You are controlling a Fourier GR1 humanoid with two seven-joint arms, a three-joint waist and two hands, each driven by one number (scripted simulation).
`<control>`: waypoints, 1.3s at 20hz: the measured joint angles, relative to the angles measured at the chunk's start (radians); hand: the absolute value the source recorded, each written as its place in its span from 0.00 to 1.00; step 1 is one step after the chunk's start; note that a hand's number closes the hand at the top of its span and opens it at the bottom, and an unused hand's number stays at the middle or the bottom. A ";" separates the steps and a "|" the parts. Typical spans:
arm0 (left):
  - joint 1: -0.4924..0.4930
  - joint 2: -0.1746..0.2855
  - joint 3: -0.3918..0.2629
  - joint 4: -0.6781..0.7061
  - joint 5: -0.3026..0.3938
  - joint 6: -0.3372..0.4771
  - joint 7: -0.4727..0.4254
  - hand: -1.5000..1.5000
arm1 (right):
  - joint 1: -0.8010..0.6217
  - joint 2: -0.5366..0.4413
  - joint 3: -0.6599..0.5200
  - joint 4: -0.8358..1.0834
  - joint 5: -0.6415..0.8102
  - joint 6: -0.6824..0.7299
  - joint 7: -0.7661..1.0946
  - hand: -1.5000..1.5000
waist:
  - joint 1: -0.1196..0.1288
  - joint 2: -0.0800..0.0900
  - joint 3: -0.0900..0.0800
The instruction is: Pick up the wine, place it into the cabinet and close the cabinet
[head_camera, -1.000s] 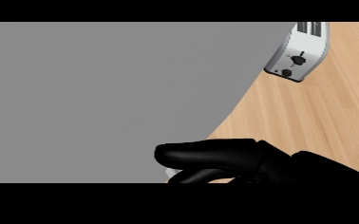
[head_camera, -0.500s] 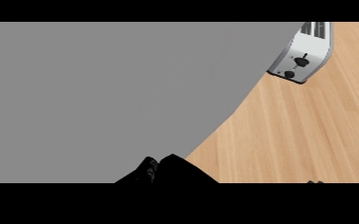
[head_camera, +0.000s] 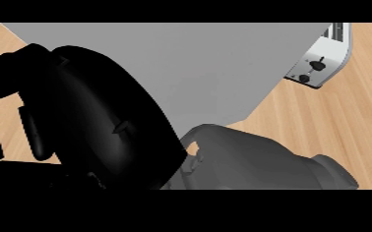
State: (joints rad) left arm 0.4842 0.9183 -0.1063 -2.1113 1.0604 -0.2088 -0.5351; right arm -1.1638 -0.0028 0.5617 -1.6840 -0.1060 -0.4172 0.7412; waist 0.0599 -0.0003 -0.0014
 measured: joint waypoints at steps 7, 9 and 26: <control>0.024 0.020 0.094 0.028 0.061 -0.076 0.021 1.00 | -0.109 0.003 -0.096 0.344 -0.076 0.000 -0.183 1.00 | 0.003 0.007 0.000; 0.018 0.024 0.112 0.047 0.070 -0.096 0.029 1.00 | -0.138 0.003 -0.117 0.432 -0.094 0.007 -0.232 1.00 | 0.003 0.006 -0.001; -0.012 0.031 0.186 0.054 0.123 -0.081 0.067 1.00 | -0.188 0.003 -0.090 0.692 -0.084 0.119 -0.559 1.00 | 0.022 -0.032 -0.042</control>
State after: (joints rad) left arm 0.4720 0.9495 0.0794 -2.0572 1.1834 -0.2902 -0.4683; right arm -1.3522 0.0004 0.4715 -0.9925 -0.1904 -0.2982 0.1823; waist 0.0822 -0.0324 -0.0433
